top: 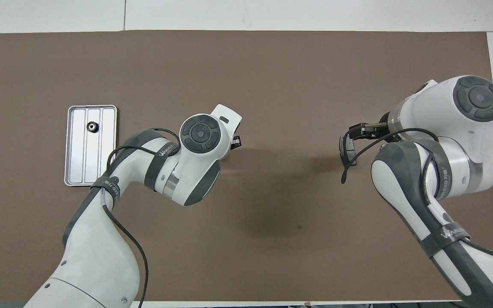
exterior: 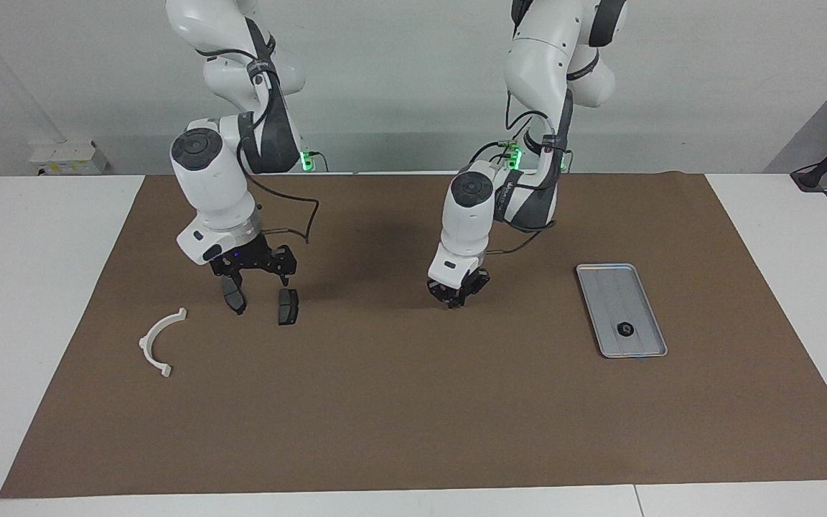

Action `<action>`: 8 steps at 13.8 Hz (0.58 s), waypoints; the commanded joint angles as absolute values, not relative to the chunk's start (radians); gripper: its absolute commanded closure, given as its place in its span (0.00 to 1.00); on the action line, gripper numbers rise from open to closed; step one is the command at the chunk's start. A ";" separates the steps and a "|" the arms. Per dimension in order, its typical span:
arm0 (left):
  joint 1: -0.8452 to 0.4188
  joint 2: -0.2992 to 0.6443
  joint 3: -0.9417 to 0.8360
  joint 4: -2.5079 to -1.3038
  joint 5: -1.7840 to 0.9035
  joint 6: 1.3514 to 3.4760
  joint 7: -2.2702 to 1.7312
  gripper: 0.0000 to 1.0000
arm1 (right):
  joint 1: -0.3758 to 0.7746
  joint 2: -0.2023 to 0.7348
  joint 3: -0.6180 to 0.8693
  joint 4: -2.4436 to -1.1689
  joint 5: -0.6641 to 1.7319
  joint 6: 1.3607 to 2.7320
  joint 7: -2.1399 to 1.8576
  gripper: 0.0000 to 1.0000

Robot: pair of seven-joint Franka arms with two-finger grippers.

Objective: Place bearing gear from tray to pile

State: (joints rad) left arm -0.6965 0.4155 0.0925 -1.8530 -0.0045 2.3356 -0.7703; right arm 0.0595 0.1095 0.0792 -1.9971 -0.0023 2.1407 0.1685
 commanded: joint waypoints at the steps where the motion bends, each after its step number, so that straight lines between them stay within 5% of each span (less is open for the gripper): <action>1: -0.698 0.403 0.095 -1.894 0.018 2.394 -0.790 1.00 | 0.052 0.104 0.081 -1.997 0.020 2.143 0.163 0.00; 6: -0.698 0.405 0.097 -1.927 0.023 2.456 -0.792 1.00 | 0.052 0.104 0.081 -1.997 0.020 2.143 0.161 0.00; 7: -0.698 0.405 0.097 -1.927 0.037 2.456 -0.792 0.82 | 0.052 0.104 0.081 -1.997 0.020 2.143 0.160 0.00; 8: -0.695 0.403 0.100 -1.924 0.058 2.445 -0.788 0.22 | 0.052 0.104 0.081 -1.997 0.020 2.143 0.160 0.00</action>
State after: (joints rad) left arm -0.6969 0.4146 0.0923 -1.8961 0.0119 2.4207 -0.7705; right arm 0.0594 0.1095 0.0789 -1.9971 -0.0023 2.1407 0.1685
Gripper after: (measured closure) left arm 0.762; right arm 0.000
